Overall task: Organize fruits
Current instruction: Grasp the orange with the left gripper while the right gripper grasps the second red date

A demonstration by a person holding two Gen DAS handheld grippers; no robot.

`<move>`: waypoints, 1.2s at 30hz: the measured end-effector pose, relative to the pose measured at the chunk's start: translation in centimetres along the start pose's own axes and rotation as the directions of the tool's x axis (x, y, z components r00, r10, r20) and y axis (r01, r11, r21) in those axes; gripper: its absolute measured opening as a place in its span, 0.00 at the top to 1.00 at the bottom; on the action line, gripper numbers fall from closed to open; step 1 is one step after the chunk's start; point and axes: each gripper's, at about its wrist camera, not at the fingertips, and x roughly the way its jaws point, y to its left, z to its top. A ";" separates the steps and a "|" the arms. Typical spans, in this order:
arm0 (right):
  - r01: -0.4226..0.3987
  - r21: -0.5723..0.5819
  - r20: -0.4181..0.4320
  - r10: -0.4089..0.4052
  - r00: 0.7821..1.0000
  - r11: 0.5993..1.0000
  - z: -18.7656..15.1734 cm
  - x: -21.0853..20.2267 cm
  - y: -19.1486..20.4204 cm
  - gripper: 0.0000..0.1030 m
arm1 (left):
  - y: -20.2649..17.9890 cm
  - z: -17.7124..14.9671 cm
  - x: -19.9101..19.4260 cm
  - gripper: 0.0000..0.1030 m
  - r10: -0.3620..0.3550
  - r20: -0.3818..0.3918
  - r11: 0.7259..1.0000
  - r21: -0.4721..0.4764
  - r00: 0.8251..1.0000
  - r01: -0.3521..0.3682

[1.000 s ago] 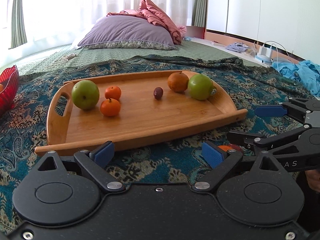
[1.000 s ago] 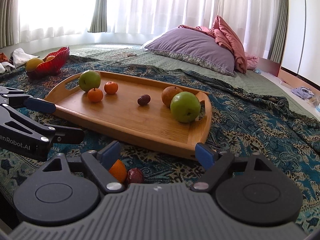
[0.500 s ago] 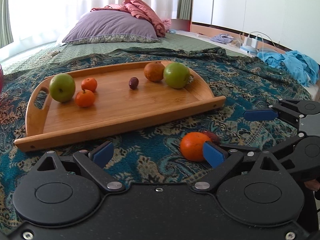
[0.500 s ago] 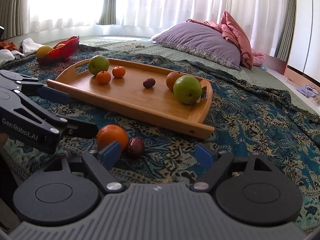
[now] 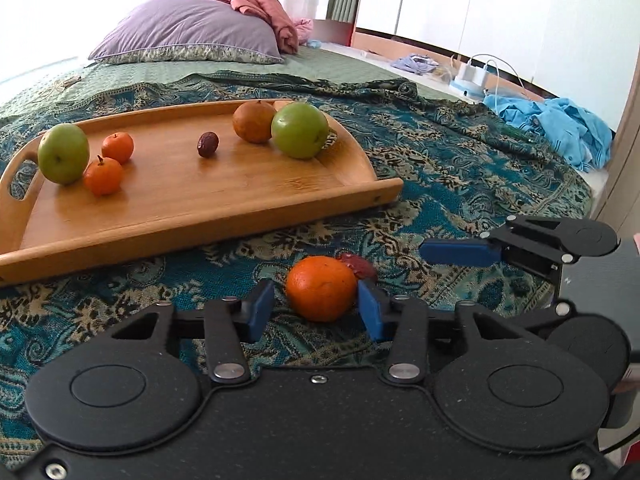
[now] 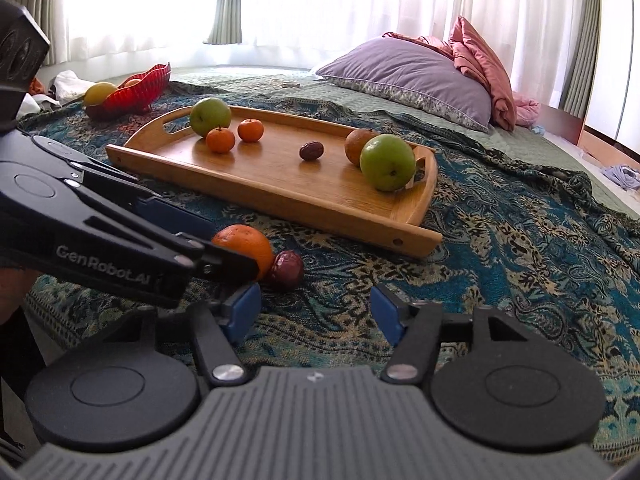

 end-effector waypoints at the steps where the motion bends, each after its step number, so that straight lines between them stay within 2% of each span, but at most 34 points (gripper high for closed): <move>1: 0.000 -0.006 -0.001 -0.001 1.000 1.000 0.0 0.1 0.1 0.30 | -0.1 0.0 0.1 0.59 0.002 -0.001 1.000 -0.001 1.000 -0.002; 9: 0.003 0.053 0.005 -0.003 1.000 0.999 -0.4 0.3 0.0 0.34 | 0.1 0.2 0.4 0.64 -0.005 0.000 0.999 -0.037 1.000 0.005; 14: -0.007 0.075 0.017 0.005 1.000 0.997 -0.4 0.3 -0.1 0.35 | 0.1 0.3 -0.4 0.64 0.037 0.046 0.999 -0.034 0.998 -0.036; 21: -0.012 0.077 0.033 0.010 0.999 0.997 0.0 0.6 0.5 0.37 | 1.2 0.4 -1.3 0.64 0.094 0.065 0.995 -0.037 0.993 -0.092; 26: 0.077 0.066 0.084 -0.082 0.993 0.995 -0.1 0.6 1.5 0.38 | 2.1 -0.1 -1.6 0.64 0.131 0.061 0.990 -0.061 0.990 -0.127; 30: 0.092 0.100 0.103 -0.103 0.989 0.991 -0.1 0.6 1.9 0.38 | 2.4 -0.6 -1.6 0.64 0.161 0.063 0.986 -0.059 0.985 -0.157; 32: 0.089 0.112 0.104 -0.101 0.989 0.990 0.0 0.7 2.0 0.40 | 2.4 -0.8 -1.6 0.64 0.180 0.071 0.983 -0.054 0.981 -0.176; 34: 0.094 0.122 0.107 -0.107 0.988 0.988 0.1 0.8 2.2 0.48 | 2.3 -1.0 -1.6 0.64 0.199 0.079 0.979 -0.048 0.977 -0.196; 36: 0.096 0.136 0.110 -0.111 0.988 0.986 0.1 0.8 2.3 0.52 | 2.4 -1.0 -1.6 0.64 0.203 0.081 0.979 -0.050 0.976 -0.200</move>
